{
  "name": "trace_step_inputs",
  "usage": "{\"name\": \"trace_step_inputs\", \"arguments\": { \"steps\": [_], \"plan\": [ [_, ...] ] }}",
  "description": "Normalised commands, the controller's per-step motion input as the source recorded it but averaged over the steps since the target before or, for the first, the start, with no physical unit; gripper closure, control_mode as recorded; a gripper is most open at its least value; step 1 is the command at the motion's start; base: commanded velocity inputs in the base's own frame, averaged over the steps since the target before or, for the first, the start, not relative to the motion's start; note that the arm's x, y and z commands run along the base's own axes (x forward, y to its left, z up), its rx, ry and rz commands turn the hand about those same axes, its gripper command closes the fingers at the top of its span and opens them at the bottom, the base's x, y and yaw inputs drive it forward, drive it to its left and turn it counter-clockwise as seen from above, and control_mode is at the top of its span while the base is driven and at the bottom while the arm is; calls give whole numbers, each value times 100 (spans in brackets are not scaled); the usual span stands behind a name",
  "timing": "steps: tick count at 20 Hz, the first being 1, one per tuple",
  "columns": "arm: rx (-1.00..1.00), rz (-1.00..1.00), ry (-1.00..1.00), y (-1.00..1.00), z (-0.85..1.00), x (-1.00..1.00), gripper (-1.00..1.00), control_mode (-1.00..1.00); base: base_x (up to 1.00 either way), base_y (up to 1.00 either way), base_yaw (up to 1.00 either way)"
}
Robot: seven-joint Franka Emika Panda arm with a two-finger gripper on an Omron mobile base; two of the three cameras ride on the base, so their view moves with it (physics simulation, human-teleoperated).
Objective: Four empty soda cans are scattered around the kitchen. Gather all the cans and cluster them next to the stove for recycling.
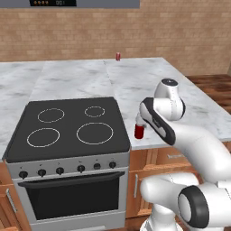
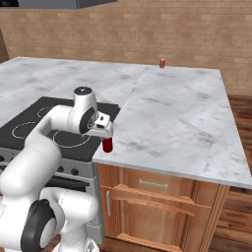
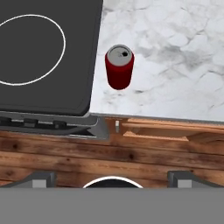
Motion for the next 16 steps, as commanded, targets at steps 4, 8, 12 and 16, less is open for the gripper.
{"name": "trace_step_inputs", "arguments": {
  "steps": [4, 8, 12, 16],
  "plan": [
    [0, 0, 0, 0, -10, 11, -100, -100, 0, 0, 0],
    [0, 0, 0, 0, -9, 10, -100, -100, 0, 0, 0],
    [0, 0, 0, 0, -8, 10, -100, -100, 0, 0, 0],
    [0, 0, 0, 0, -7, 10, -100, -100, 0, 0, 0]
  ]
}}
